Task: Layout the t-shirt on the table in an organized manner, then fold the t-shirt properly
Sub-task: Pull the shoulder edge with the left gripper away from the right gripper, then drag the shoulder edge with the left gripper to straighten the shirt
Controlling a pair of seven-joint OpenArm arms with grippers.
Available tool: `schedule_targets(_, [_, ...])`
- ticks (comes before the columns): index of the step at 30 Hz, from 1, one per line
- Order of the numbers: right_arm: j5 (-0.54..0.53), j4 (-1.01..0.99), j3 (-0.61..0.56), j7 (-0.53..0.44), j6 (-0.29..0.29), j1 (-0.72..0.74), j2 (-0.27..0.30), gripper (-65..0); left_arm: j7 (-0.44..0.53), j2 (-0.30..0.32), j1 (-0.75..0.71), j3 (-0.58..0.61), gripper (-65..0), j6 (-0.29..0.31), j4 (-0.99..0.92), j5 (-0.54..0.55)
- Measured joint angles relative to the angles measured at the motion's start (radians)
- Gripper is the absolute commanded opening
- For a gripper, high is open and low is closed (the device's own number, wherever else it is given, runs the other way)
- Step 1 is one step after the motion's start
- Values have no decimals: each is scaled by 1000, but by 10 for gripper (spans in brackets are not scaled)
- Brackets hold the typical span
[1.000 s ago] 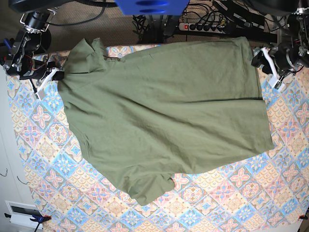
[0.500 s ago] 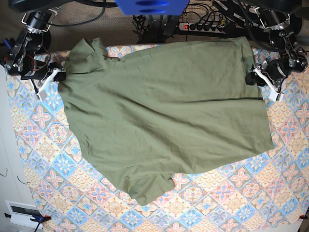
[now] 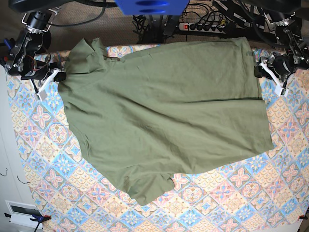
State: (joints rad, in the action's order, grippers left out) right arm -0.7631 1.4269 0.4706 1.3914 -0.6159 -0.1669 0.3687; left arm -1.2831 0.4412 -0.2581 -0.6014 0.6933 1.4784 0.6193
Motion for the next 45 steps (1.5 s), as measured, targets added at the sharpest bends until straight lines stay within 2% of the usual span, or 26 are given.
schedule_targets(5, [-22,-39,3,-10,0,8,3,-639,16,-43,13,11,-351,3,3,13])
schedule_targets(15, [0,-45,2,1,0,46,0,-639,19,-48,5,8,-358,3,8,16])
schedule_targets(17, [0,-45,2,1,0,47,0,-639,14,-48,6,8,-420,3,8,16])
schedule_targets(21, [0,-45,2,1,0,48,0,-639,-43,-68,8,0,-650,0,10,46])
schedule_targets(30, [0,-45,2,1,0,48,0,-639,-42,-72,-18,8,-650,3,10,89])
schedule_targets(37, [-4,-55,2,0,0,48,0,-639,-64,2,-103,16,-650,4,87,62])
schedule_targets(45, [-42,-119,6,-12,-1,53,8,-639,-59,117,-109,187,-650,3,88,62])
